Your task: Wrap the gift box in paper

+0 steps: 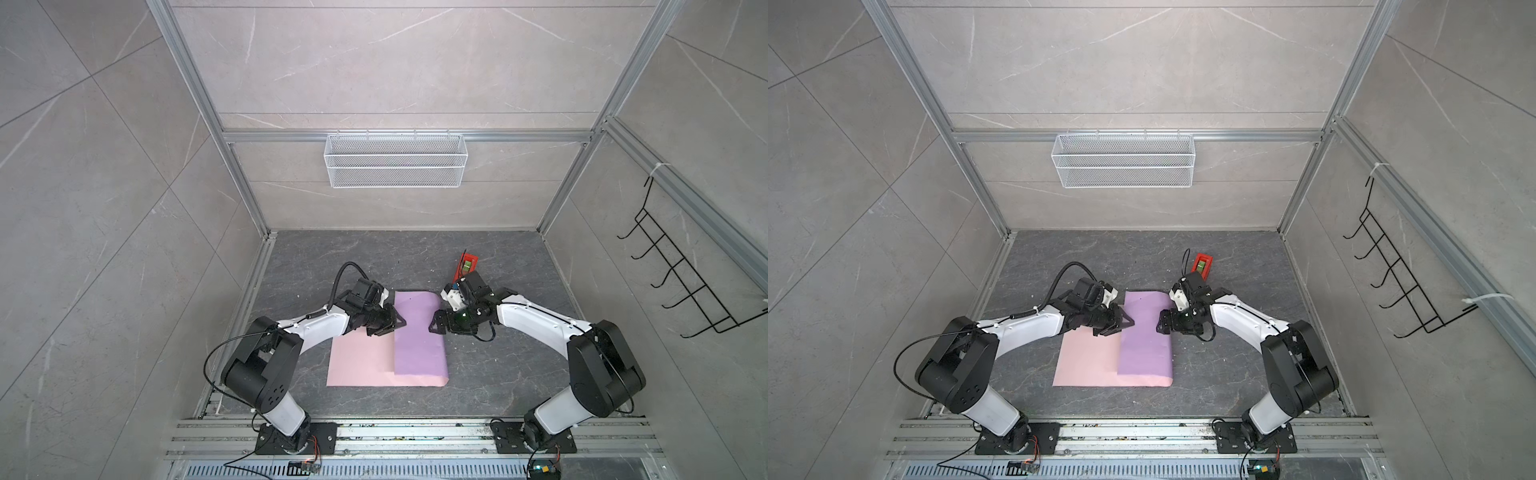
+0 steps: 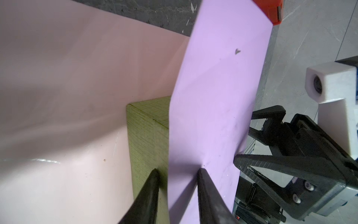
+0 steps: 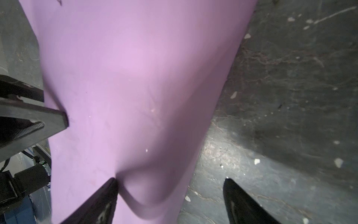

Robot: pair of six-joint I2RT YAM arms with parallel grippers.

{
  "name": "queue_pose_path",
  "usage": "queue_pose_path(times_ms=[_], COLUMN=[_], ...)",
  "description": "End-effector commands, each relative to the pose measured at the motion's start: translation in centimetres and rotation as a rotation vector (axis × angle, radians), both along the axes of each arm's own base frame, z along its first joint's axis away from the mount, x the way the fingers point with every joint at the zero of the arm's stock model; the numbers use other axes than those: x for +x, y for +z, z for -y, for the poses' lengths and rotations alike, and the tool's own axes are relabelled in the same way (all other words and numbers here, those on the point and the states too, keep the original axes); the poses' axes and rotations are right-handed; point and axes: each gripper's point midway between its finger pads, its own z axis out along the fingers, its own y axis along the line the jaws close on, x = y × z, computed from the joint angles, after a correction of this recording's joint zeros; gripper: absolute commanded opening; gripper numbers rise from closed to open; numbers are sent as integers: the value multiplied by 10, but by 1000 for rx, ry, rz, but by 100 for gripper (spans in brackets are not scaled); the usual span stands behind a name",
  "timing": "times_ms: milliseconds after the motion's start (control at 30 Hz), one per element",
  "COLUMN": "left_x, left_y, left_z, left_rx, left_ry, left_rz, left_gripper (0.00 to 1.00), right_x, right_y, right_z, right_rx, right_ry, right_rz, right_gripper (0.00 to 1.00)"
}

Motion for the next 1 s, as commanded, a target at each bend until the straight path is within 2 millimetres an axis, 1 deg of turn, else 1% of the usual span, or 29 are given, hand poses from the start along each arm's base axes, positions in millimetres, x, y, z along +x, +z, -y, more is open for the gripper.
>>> queue_pose_path(times_ms=[0, 100, 200, 333, 633, 800, 933, 967], left_x=[-27, -26, -24, -23, -22, -21, -20, -19], left_y=[-32, -32, -30, -30, -33, -34, -32, -31], left_z=[-24, -23, -21, -21, -21, -21, -21, -20], left_rx=[117, 115, 111, 112, 121, 123, 120, 117], left_ry=[-6, -6, -10, -10, -11, -10, -8, -7], left_rz=[-110, -107, -100, -94, -94, -92, -88, -86], left_gripper=[27, 25, 22, 20, 17, 16, 17, 19], right_x=[1, 5, 9, 13, 9, 8, 7, 5], right_y=[16, 22, 22, 14, 1, -9, -18, -21], right_z=[-5, -7, -5, 1, -2, 0, 9, 11], right_rx=[68, 118, 126, 86, 80, 64, 3, -7], right_ry=[-18, -32, -40, -37, -6, 3, 5, 4], right_rz=[-28, -40, -52, -63, -110, -124, -124, -126], right_gripper=[87, 87, 87, 86, 84, 86, 86, 86])
